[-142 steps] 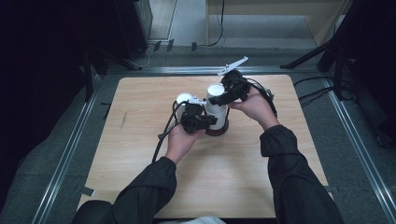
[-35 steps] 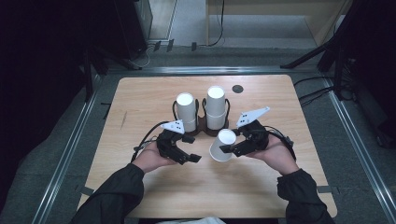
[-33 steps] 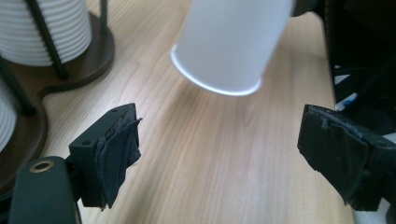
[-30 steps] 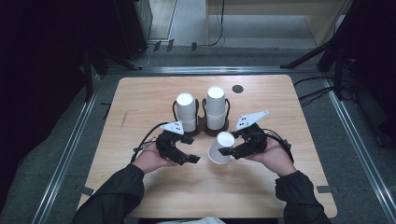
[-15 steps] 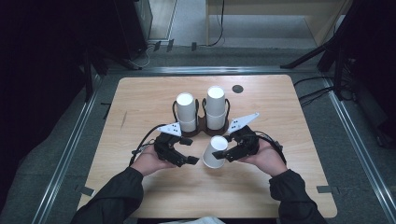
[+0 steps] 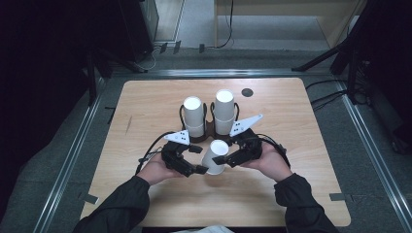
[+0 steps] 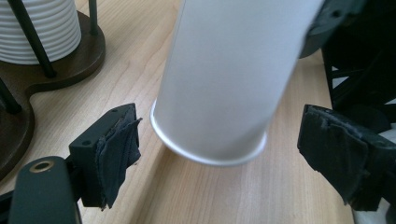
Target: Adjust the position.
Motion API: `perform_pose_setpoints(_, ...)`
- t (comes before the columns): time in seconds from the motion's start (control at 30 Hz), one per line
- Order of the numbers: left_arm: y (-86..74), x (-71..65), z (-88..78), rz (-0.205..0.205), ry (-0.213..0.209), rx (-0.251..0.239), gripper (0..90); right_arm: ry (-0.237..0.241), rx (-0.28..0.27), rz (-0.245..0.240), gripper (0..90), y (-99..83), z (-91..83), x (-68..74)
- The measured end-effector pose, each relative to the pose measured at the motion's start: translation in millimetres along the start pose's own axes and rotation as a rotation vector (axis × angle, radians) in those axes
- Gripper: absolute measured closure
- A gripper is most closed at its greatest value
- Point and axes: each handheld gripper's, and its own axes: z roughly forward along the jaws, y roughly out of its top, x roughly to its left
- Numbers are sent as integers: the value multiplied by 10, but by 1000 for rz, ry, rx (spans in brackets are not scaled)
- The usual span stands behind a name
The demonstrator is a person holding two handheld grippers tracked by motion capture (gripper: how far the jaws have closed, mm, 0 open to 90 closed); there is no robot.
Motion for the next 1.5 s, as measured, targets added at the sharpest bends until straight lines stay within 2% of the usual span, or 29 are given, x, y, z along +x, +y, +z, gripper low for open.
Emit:
perform_pose_setpoints(0.13,8,-12,8,11,-10,-11,131,18,-7,-11,325,52,23,43)
perform_pose_setpoints(0.27,15,-34,22,23,-18,-20,131,31,-13,-2,326,89,50,72)
perform_pose_setpoints(0.53,14,-52,35,33,-11,-30,136,55,-42,5,326,157,76,101)
perform_pose_setpoints(0.67,12,-51,38,43,-19,-34,196,59,-54,14,329,166,69,101)
perform_pose_setpoints(0.77,20,-61,26,65,-17,-33,249,59,-56,22,332,160,71,87)
perform_pose_setpoints(0.9,41,-60,6,87,-18,-24,276,57,-60,10,333,161,60,87)
perform_pose_setpoints(1.03,69,-48,-25,86,-33,0,281,67,-63,-3,300,152,43,84)
perform_pose_setpoints(1.1,76,-37,-44,79,-33,3,281,60,-63,13,251,147,28,66)
perform_pose_setpoints(1.17,84,-17,-65,76,-28,10,280,55,-68,24,249,133,6,49)
perform_pose_setpoints(1.33,114,13,-119,74,-16,22,280,28,-63,7,250,70,-33,39)
perform_pose_setpoints(1.5,172,55,-171,76,-15,62,276,-13,-48,-14,249,-12,-35,35)
